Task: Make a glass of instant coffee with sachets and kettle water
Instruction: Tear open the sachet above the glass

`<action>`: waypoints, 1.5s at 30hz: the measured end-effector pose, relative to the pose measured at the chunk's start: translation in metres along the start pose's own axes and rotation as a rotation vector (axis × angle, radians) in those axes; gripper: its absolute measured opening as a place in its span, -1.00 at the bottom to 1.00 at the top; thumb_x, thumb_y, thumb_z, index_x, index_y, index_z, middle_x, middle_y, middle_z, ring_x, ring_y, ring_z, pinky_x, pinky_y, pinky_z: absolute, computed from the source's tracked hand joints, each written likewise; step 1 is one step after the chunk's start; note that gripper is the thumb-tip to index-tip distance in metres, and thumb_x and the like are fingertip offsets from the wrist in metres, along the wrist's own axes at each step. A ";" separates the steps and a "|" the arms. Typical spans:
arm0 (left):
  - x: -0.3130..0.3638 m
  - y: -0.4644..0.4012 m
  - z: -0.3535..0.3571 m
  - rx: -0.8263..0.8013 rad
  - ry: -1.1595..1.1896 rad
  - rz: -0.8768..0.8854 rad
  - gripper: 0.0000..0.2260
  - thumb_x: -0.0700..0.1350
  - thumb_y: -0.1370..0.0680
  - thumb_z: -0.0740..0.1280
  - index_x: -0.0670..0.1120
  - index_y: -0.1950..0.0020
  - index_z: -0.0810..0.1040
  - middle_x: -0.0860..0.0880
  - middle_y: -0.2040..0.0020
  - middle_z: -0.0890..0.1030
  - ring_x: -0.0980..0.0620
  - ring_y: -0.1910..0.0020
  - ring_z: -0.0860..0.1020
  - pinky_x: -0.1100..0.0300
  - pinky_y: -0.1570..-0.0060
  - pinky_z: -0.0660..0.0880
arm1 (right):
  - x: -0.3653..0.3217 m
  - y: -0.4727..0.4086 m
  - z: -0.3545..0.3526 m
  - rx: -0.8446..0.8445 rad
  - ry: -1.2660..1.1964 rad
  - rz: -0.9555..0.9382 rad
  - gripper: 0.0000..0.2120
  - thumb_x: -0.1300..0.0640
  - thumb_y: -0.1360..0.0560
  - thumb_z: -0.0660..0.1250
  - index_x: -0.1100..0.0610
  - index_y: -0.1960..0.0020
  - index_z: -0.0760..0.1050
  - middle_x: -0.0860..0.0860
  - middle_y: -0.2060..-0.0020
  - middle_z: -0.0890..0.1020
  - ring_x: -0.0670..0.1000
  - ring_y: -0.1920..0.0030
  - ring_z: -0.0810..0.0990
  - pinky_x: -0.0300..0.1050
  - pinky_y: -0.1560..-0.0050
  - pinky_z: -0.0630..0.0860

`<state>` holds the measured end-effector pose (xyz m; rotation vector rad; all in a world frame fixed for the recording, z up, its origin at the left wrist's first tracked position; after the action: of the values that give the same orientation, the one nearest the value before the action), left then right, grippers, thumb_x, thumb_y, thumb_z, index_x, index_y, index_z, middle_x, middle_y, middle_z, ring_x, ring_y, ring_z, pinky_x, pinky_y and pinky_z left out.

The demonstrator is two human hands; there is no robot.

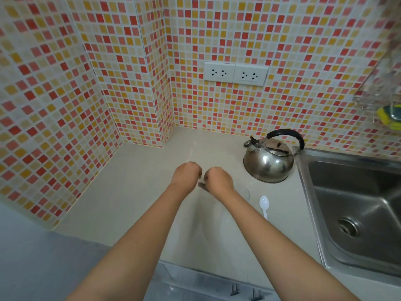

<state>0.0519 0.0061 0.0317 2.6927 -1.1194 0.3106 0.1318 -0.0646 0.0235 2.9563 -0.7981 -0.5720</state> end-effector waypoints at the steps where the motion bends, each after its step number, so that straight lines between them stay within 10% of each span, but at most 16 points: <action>1: 0.005 -0.002 -0.009 0.032 0.062 -0.023 -0.78 -0.22 -0.55 0.30 -0.15 -0.16 0.63 -0.17 -0.13 0.62 -0.17 -0.10 0.59 0.14 -0.02 0.47 | 0.000 0.000 -0.012 0.021 -0.026 0.034 -0.80 0.06 -0.46 0.38 0.22 0.14 0.58 0.19 0.17 0.62 0.21 0.11 0.61 -0.14 0.24 0.36; 5: 0.030 -0.006 -0.029 0.160 0.448 -0.219 -0.79 -0.12 -0.51 0.40 -0.20 -0.08 0.63 -0.17 -0.04 0.67 -0.15 -0.04 0.63 0.06 -0.05 0.56 | 0.013 0.004 -0.051 0.132 -0.134 0.174 -0.83 0.21 -0.40 0.35 0.21 0.35 0.45 0.05 0.50 0.40 0.17 0.35 0.48 -0.12 0.34 0.36; 11: 0.084 -0.013 -0.026 0.010 0.783 -0.334 -0.72 -0.04 -0.46 0.45 -0.21 0.36 0.63 -0.10 0.38 0.68 0.13 0.56 0.58 0.32 0.45 0.52 | 0.044 0.025 -0.075 0.213 -0.183 0.281 -0.83 0.27 -0.47 0.25 0.23 0.09 0.62 0.15 0.19 0.67 0.18 0.14 0.64 -0.10 0.25 0.48; 19: 0.119 -0.009 -0.005 -0.178 1.015 -0.380 -0.86 -0.30 -0.41 0.36 -0.26 0.36 0.60 -0.16 0.44 0.65 -0.04 0.49 0.63 0.17 0.29 0.62 | 0.085 0.068 -0.074 0.281 -0.304 0.273 -0.76 0.26 -0.46 0.25 0.14 0.35 0.57 0.13 0.41 0.56 0.15 0.30 0.54 -0.14 0.30 0.39; 27: 0.128 0.002 0.004 -0.269 1.044 -0.380 -0.82 -0.30 -0.44 0.35 -0.22 0.37 0.56 -0.05 0.60 0.58 0.10 0.61 0.57 0.27 0.43 0.50 | 0.108 0.077 -0.062 0.321 -0.537 0.268 -0.82 0.14 -0.46 0.37 0.25 0.10 0.67 0.28 0.22 0.68 0.25 0.16 0.64 0.09 0.11 0.58; 37: 0.122 0.008 0.009 -0.294 0.998 -0.221 -0.75 -0.18 -0.56 0.35 -0.16 0.32 0.54 -0.08 0.33 0.57 0.07 0.38 0.52 0.30 0.28 0.45 | 0.100 0.073 -0.065 -0.001 -0.833 0.541 -0.76 0.23 -0.52 0.27 0.38 -0.07 0.56 0.12 0.41 0.65 -0.11 0.47 0.57 -0.20 0.11 0.51; 45: 0.118 0.012 0.012 -0.294 0.981 -0.066 -0.77 -0.14 -0.58 0.33 -0.18 0.27 0.56 -0.08 0.31 0.59 0.05 0.35 0.55 0.28 0.17 0.53 | 0.096 0.073 -0.068 -0.019 -0.858 0.570 -0.79 0.23 -0.55 0.20 0.33 -0.08 0.50 0.15 0.47 0.65 -0.10 0.60 0.53 -0.32 0.46 0.45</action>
<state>0.1263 -0.0848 0.0533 1.8801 -0.6777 1.1722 0.1976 -0.1797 0.0624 2.1862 -1.5598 -1.7607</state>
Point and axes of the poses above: each hand's wrist, its own y-axis away from the middle knuckle, its own z-axis out of the palm, x = y × z, the point moved 3 cm from there along -y, towards the middle knuckle
